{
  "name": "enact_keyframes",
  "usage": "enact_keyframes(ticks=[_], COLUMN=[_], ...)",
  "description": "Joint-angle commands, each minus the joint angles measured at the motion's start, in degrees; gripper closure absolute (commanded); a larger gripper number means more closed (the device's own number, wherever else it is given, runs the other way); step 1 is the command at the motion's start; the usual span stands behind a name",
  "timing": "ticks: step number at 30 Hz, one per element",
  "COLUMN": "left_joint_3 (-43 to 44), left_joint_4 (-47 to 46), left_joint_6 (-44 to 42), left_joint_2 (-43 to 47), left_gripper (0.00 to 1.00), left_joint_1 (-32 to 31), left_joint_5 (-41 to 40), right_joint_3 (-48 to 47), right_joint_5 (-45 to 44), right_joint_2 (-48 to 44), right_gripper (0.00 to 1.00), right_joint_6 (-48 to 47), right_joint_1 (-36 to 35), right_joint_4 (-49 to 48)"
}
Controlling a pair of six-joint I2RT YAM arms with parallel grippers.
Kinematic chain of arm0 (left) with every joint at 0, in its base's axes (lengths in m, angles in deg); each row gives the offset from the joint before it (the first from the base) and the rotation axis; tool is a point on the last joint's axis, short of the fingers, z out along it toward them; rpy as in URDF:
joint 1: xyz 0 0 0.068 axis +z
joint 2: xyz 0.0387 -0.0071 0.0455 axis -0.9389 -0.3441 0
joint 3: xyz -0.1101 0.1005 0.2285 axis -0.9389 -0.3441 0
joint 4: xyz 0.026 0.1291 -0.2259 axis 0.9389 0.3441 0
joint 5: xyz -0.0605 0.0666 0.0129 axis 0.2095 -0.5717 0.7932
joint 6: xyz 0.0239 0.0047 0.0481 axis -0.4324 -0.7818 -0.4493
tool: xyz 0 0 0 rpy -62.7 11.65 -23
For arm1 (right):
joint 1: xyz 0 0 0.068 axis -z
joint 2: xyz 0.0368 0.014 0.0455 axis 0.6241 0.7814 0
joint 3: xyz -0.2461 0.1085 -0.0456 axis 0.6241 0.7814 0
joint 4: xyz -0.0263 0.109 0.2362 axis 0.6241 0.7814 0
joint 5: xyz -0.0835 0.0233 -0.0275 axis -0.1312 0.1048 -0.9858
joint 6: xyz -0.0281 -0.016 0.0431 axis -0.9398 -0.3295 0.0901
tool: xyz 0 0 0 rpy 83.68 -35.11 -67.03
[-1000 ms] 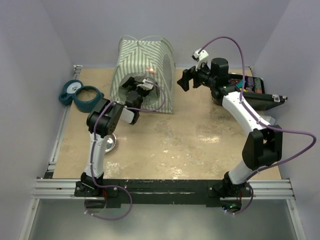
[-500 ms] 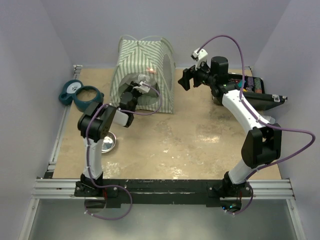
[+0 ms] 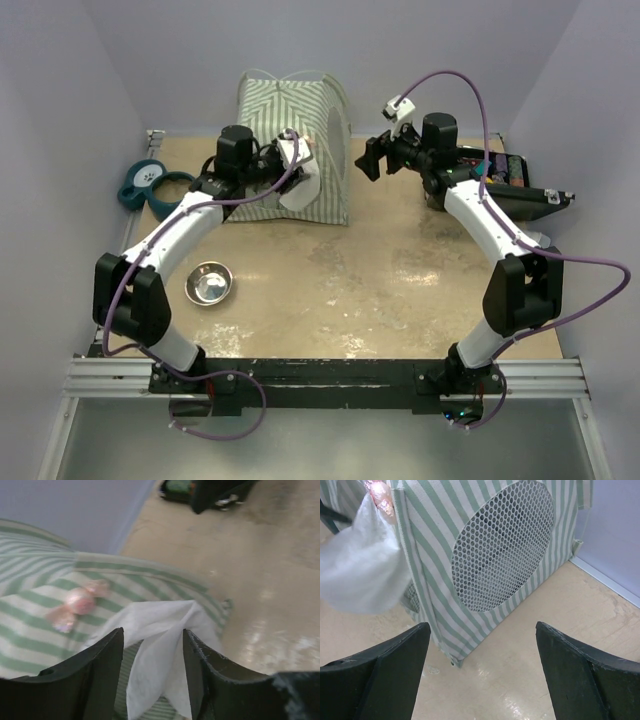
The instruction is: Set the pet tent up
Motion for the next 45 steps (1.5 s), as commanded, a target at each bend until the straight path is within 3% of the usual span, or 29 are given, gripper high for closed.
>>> enact_keyframes(ticks=[1, 5, 8, 10, 15, 20, 25, 31, 34, 36, 38, 40, 45], left_joint_3=[3.9, -12.8, -25.3, -28.2, -27.2, -23.8, -16.4, -4.6, -3.0, -4.1, -6.5, -9.2, -14.4], left_joint_4=[28.3, 4.5, -14.2, -22.1, -40.0, -54.3, -65.0, -71.9, -75.8, -75.2, -72.3, -67.0, -44.3], left_joint_6=[0.0, 10.5, 11.1, 12.1, 15.4, 10.2, 3.5, -3.0, -6.6, -6.3, -4.9, -2.4, 6.2], left_joint_2=[0.0, 9.7, 14.7, 12.9, 0.8, -11.7, -24.1, -36.5, -39.2, -38.0, -34.8, -30.1, -14.3], left_gripper=[0.43, 0.43, 0.40, 0.40, 0.39, 0.40, 0.35, 0.27, 0.29, 0.48, 0.82, 1.00, 1.00], left_joint_1=[-0.4, 4.2, 3.2, 1.6, 0.2, -0.6, -0.7, -0.6, -0.5, -0.3, -0.4, -0.7, -2.6], left_joint_5=[14.5, 5.2, -8.2, -18.3, -37.2, -51.8, -58.3, -61.3, -63.1, -61.7, -58.8, -54.7, -42.4], right_joint_3=[-0.2, 0.1, 0.8, 1.7, 1.1, 0.4, -1.0, -3.2, -4.0, -4.0, -4.0, -3.9, -2.6], right_joint_5=[2.3, 2.5, 2.6, 3.0, 3.3, 2.1, 1.4, 1.0, 0.8, 0.8, 1.0, 1.8, 3.4], right_joint_2=[-2.0, -2.4, -3.0, -3.0, -1.9, -1.9, -1.0, 1.1, 1.6, 1.5, 1.5, 1.6, 0.9], right_gripper=[0.09, 0.09, 0.09, 0.09, 0.09, 0.09, 0.09, 0.09, 0.09, 0.09, 0.10, 0.11, 0.13], right_joint_6=[-1.0, -0.8, -0.8, -0.4, 1.2, 1.0, 0.6, 0.6, 0.2, -0.1, -0.2, -0.1, 0.1], right_joint_1=[0.3, 0.4, 0.5, 0.5, 0.5, 0.6, 0.7, 0.9, 1.3, 1.5, 1.7, 1.9, 1.9], right_joint_4=[-2.9, -3.2, -3.2, -3.8, -3.2, -2.5, -0.7, 1.4, 1.9, 2.2, 2.1, 2.0, 1.0])
